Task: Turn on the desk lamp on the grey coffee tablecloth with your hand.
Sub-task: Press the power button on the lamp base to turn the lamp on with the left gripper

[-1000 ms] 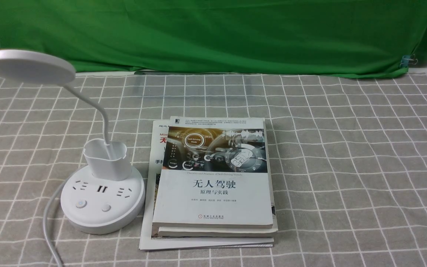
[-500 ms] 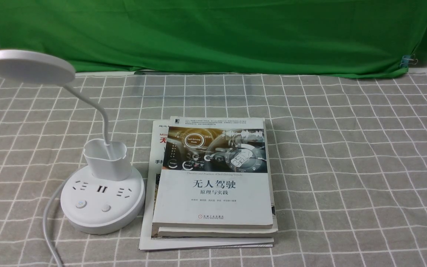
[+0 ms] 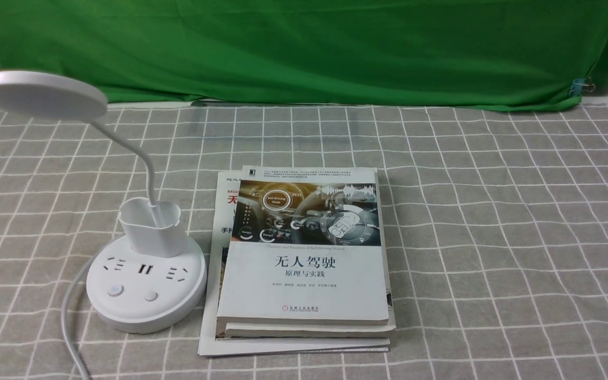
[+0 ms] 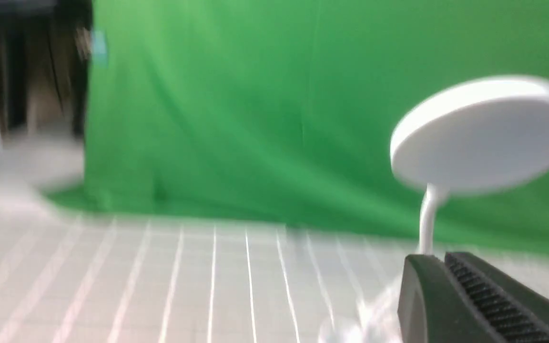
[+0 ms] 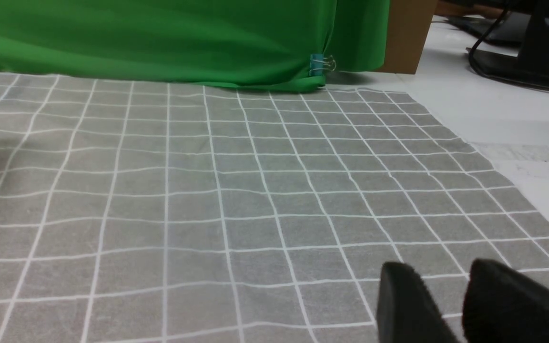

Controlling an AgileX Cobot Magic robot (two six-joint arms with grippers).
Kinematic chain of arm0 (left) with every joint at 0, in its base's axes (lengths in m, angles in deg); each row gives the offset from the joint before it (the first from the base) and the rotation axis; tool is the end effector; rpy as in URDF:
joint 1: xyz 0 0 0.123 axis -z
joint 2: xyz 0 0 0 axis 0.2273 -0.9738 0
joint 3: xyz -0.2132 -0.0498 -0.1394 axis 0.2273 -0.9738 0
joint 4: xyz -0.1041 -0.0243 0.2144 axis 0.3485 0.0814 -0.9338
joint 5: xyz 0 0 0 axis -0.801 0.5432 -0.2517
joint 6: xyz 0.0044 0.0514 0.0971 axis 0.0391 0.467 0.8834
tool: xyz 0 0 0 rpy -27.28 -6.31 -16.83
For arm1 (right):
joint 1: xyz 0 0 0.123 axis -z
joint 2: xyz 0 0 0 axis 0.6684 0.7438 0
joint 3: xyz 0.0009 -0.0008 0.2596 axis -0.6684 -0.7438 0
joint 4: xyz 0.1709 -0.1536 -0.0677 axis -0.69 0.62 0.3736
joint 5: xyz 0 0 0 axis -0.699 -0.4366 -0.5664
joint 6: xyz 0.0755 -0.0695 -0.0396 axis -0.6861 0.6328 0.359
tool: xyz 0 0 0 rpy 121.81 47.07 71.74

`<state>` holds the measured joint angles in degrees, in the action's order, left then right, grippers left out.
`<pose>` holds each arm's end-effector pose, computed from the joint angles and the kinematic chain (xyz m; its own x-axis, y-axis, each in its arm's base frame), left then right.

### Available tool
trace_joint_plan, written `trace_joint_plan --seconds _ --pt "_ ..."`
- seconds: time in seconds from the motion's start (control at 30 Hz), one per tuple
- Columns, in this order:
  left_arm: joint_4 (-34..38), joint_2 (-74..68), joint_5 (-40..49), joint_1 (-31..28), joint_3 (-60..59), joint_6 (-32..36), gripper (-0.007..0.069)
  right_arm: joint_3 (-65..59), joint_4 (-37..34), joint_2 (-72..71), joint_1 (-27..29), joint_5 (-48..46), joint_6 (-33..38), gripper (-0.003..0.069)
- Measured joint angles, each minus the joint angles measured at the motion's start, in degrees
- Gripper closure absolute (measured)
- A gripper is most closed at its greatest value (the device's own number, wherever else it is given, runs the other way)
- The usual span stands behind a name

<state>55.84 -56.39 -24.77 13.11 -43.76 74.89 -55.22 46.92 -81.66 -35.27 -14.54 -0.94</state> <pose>0.1022 -0.0054 0.2888 -0.0666 -0.1219 -0.9903 0.0403 0.9914 -0.1247 0.0868 -0.0143 0.1867 -0.1686 -0.1052 -0.9800 0.1330 0.9828 -0.1284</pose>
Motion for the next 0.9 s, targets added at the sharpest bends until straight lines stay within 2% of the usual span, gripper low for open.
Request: trace_joint_plan --seconds 0.13,0.23,0.4,0.63,0.77,0.83,0.9 --pt "-2.24 -7.09 7.23 0.0 3.85 1.26 0.0606 0.0 0.0 0.0 0.0 0.0 0.0 0.0414" --pt "-3.2 -10.45 6.76 0.0 4.16 1.73 0.0606 0.0 0.0 0.0 0.0 0.0 0.0 0.0414" --pt "-0.72 -15.58 5.65 0.0 4.46 1.68 0.0606 0.0 0.0 0.0 0.0 0.0 0.0 0.0414" --pt "0.2 -28.02 8.73 0.0 5.19 2.47 0.0606 0.0 0.0 0.0 0.0 0.0 0.0 0.0414" --pt "5.24 -36.66 14.98 0.0 8.26 8.81 0.0606 0.0 0.0 0.0 0.0 0.0 0.0 0.0414" --pt "10.66 -41.64 17.79 0.0 10.41 15.86 0.0606 0.0 0.0 0.0 0.0 0.0 0.0 0.0414" --pt "13.24 -44.57 18.86 0.07 11.43 19.03 0.0606 0.0 0.0 0.0 0.0 0.0 0.0 0.0414"
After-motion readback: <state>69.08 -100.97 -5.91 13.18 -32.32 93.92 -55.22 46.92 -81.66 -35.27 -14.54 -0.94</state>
